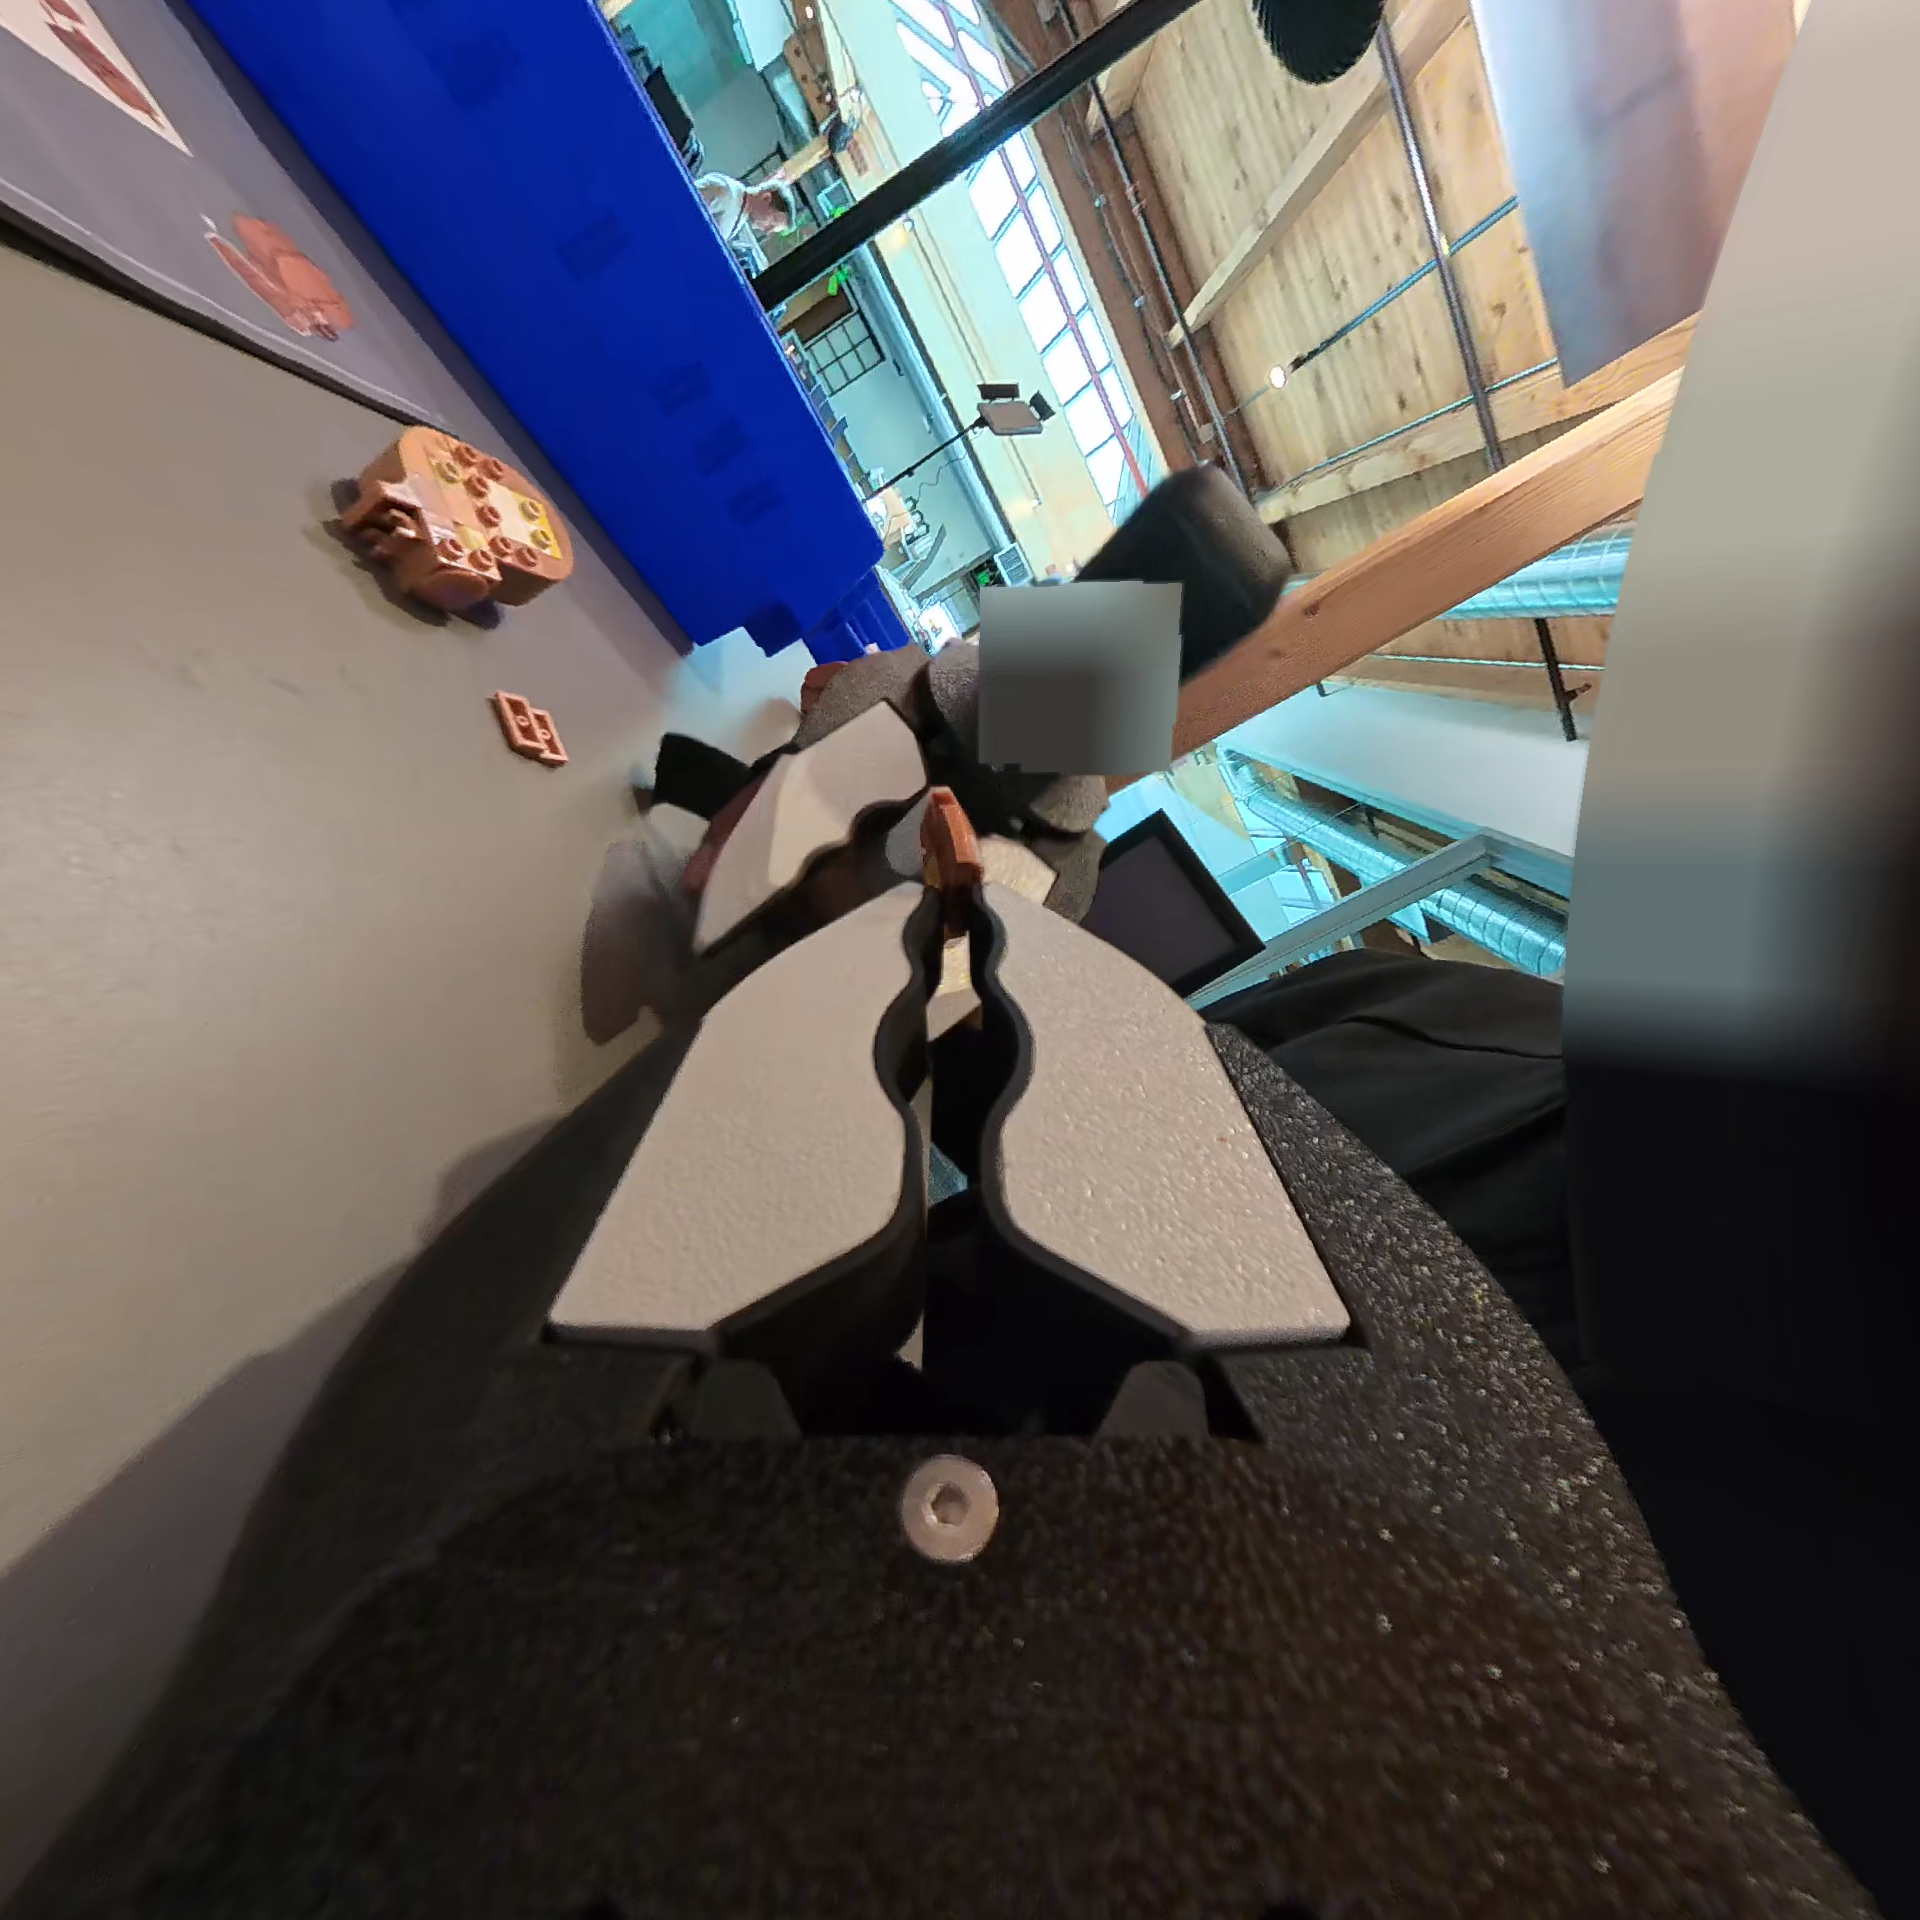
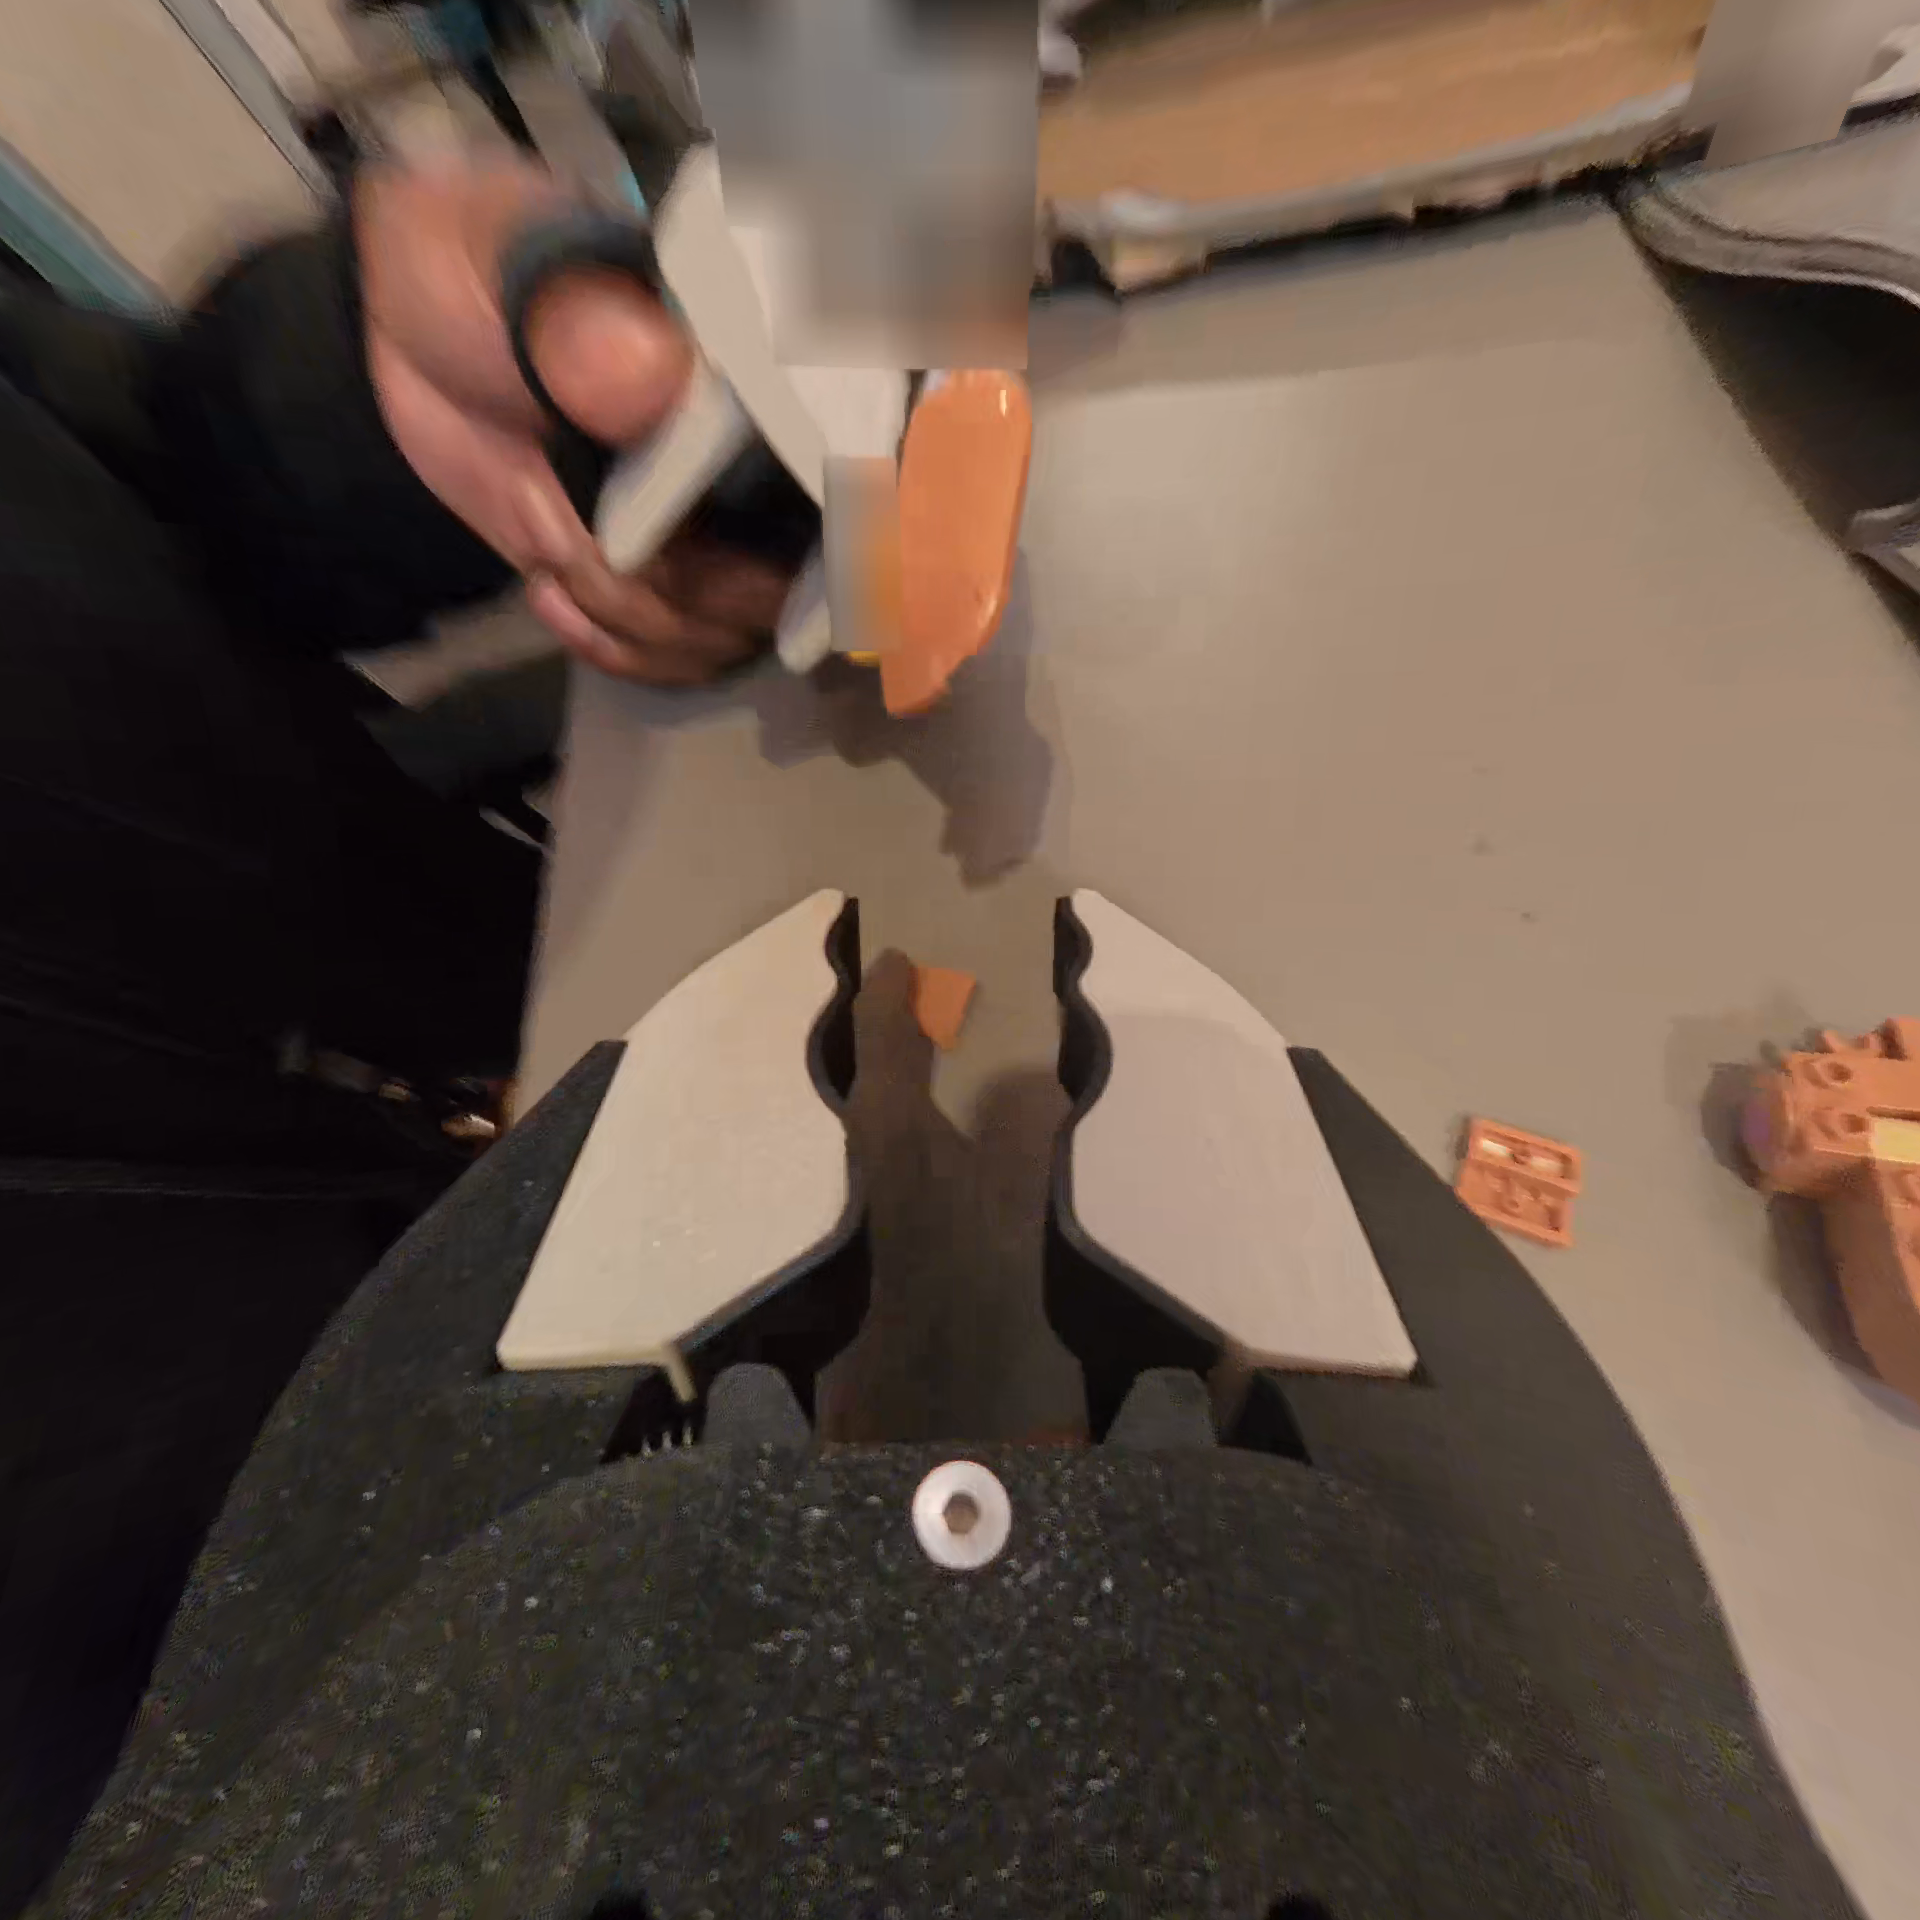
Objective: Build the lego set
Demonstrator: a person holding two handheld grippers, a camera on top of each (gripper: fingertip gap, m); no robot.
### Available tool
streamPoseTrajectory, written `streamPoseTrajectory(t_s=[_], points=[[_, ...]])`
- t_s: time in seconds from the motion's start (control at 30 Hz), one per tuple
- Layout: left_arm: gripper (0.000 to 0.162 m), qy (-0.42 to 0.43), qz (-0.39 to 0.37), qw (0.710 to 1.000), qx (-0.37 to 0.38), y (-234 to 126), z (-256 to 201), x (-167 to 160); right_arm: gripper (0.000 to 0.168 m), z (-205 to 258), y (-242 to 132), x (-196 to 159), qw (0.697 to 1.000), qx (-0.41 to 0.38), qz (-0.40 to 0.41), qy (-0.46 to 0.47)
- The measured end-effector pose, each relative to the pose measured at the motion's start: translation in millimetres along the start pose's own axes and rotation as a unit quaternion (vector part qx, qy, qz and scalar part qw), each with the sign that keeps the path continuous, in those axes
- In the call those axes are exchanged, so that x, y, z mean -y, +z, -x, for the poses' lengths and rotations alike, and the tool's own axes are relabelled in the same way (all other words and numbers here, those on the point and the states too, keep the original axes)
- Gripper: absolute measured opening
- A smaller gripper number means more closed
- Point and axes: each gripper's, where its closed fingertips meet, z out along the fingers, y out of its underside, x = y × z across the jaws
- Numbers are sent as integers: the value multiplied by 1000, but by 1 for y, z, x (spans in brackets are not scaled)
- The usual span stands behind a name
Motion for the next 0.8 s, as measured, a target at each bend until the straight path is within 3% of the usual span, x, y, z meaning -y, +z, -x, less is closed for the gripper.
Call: streamPoseTrajectory(t_s=[0.13, 0.3, 0.43, 0.6, 0.8], points=[[4, 4, -9, 1000, -19, 5, -5, 0, 37, 14, -17, 35, 981, 103, -121, 110], [4, 28, -2, 1000, -13, 9, -7, -4, 31, 17, -23, 49, 959, 153, -168, 172], [4, 45, 12, 999, -16, 11, -10, -9, 10, 17, -23, 51, 950, 170, -175, 193], [7, 65, 42, 997, -12, 10, -12, -16, 6, 21, -25, 49, 949, 191, -159, 195], [20, 154, 100, 982, 40, 0, -7, -16, 6, 24, -23, 41, 967, 174, -99, 158]])
